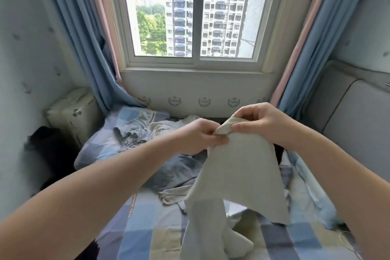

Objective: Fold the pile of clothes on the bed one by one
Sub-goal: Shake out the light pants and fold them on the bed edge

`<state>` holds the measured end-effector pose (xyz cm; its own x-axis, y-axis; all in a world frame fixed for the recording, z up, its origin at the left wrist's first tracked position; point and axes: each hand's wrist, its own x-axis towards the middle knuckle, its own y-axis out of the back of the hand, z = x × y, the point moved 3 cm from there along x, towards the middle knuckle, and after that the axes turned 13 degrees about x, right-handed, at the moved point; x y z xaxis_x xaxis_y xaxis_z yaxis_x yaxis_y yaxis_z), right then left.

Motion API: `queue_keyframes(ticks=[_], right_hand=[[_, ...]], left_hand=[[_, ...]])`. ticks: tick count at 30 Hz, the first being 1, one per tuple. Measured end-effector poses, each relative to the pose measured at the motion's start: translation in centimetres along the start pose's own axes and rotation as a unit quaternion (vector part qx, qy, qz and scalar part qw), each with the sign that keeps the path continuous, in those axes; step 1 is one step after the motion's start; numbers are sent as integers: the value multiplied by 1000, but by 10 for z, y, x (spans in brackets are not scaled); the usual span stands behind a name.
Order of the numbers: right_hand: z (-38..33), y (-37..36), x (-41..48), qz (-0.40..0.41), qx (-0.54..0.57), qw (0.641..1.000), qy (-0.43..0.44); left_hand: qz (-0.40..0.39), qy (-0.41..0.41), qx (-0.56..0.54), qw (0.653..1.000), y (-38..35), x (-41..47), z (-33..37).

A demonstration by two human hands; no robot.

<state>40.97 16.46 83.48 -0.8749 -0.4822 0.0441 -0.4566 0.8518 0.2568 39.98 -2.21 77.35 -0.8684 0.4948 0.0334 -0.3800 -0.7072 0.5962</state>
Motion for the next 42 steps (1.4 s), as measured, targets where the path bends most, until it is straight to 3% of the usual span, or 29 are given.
queue_keyframes(ticks=[6, 12, 16, 19, 21, 23, 26, 29, 33, 36, 40, 42], right_hand=[[-3, 9, 0, 36, -80, 996, -24], [-31, 45, 3, 113, 10, 993, 32], [-66, 73, 3, 64, 181, 980, 41], [-89, 88, -2, 3, 204, 979, 27], [-97, 96, -3, 16, 186, 982, 25], [-99, 105, -2, 58, 139, 988, 43], [-92, 115, 4, 63, 117, 990, 43], [-85, 131, 5, 72, 104, 991, 51], [-75, 161, 6, 95, 52, 991, 73], [-55, 193, 5, 181, -52, 974, 127], [5, 208, -21, 317, 1, 934, 164], [50, 183, -23, 250, 85, 959, 105]], left_hand=[[254, 18, -23, 967, 89, -8, 41], [324, 32, 129, 937, 140, 2, 97], [311, 72, 252, 913, 150, 10, 116], [212, 130, 350, 903, 139, 13, 113], [150, 153, 366, 906, 120, 19, 106], [120, 147, 329, 925, 91, 32, 110], [52, 108, 76, 990, 39, 51, 134], [18, 24, -27, 999, 3, 70, 148], [168, 48, 89, 980, -25, 92, 137], [219, 74, 147, 962, -31, 100, 130], [310, 104, 64, 943, -33, 109, 136], [325, 124, -50, 936, -38, 118, 141]])
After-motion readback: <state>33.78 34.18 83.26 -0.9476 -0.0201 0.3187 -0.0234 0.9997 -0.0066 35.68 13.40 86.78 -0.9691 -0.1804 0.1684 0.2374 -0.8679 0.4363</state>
